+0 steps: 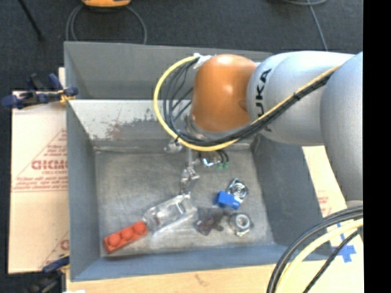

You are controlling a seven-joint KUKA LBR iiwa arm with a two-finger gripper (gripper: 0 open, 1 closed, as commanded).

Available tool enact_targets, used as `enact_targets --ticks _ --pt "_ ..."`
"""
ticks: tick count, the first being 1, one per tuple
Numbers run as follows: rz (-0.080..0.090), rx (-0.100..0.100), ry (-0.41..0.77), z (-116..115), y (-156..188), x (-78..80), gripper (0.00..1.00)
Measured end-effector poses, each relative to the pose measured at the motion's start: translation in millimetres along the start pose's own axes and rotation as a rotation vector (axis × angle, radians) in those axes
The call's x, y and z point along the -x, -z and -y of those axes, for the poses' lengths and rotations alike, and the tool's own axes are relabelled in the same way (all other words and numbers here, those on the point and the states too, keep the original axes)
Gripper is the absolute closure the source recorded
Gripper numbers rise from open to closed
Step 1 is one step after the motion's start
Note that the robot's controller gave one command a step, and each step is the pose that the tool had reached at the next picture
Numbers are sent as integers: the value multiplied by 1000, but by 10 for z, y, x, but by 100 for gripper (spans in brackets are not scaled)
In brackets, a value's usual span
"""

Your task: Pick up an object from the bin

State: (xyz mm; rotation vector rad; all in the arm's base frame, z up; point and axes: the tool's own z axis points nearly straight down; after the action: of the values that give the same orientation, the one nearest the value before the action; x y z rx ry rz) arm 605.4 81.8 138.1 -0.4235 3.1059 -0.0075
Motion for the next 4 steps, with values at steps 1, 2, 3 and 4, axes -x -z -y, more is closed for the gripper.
enact_targets --ticks 1,2,3,4 --pt "-6 2 114 940 172 -888 0" --pt "2 9 17 1295 -626 -769 0" --pt "18 2 19 1302 -611 -748 100" --pt "6 0 32 1340 519 -495 100"
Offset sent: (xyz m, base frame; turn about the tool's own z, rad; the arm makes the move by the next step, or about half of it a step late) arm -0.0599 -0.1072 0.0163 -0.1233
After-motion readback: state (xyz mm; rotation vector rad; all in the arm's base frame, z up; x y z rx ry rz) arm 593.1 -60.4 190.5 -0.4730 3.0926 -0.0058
